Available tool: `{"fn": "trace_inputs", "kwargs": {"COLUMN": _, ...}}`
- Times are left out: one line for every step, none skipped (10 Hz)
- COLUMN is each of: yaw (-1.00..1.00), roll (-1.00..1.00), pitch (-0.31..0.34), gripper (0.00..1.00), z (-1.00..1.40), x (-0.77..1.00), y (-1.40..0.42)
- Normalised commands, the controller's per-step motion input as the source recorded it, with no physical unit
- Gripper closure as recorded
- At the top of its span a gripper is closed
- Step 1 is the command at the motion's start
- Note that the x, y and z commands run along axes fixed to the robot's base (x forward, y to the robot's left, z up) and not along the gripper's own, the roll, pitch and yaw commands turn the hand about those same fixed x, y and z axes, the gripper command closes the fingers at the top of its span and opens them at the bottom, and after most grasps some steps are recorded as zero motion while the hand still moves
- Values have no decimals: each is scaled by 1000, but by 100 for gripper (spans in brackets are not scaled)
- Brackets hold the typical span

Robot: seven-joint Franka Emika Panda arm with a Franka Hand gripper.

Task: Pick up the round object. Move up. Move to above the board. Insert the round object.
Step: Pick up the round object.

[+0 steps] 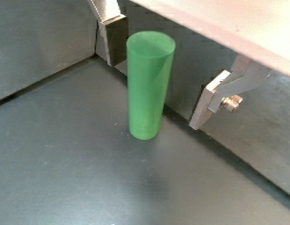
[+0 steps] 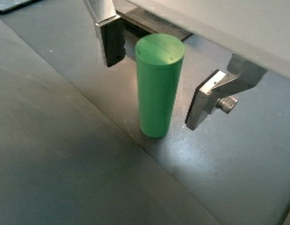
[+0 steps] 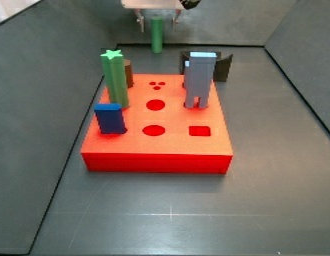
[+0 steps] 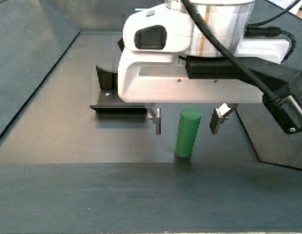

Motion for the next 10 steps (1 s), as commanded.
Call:
{"fn": "trace_inputs", "kwargs": {"yaw": 0, "roll": 0, "pitch": 0, "gripper": 0, "z": 0, "x": 0, "y": 0}}
{"fn": "trace_inputs", "kwargs": {"yaw": 0, "roll": 0, "pitch": 0, "gripper": 100, "z": 0, "x": 0, "y": 0}}
{"fn": "trace_inputs", "kwargs": {"yaw": 0, "roll": 0, "pitch": 0, "gripper": 100, "z": 0, "x": 0, "y": 0}}
{"fn": "trace_inputs", "kwargs": {"yaw": 0, "roll": 0, "pitch": 0, "gripper": 100, "z": 0, "x": 0, "y": 0}}
{"fn": "trace_inputs", "kwargs": {"yaw": 0, "roll": 0, "pitch": 0, "gripper": 100, "z": 0, "x": 0, "y": 0}}
{"fn": "trace_inputs", "kwargs": {"yaw": 0, "roll": 0, "pitch": 0, "gripper": 100, "z": 0, "x": 0, "y": 0}}
{"fn": "trace_inputs", "kwargs": {"yaw": 0, "roll": 0, "pitch": 0, "gripper": 100, "z": 0, "x": 0, "y": 0}}
{"fn": "trace_inputs", "kwargs": {"yaw": 0, "roll": 0, "pitch": 0, "gripper": 100, "z": 0, "x": 0, "y": 0}}
{"fn": "trace_inputs", "kwargs": {"yaw": 0, "roll": 0, "pitch": 0, "gripper": 100, "z": 0, "x": 0, "y": 0}}
{"fn": "trace_inputs", "kwargs": {"yaw": 0, "roll": 0, "pitch": 0, "gripper": 100, "z": 0, "x": 0, "y": 0}}
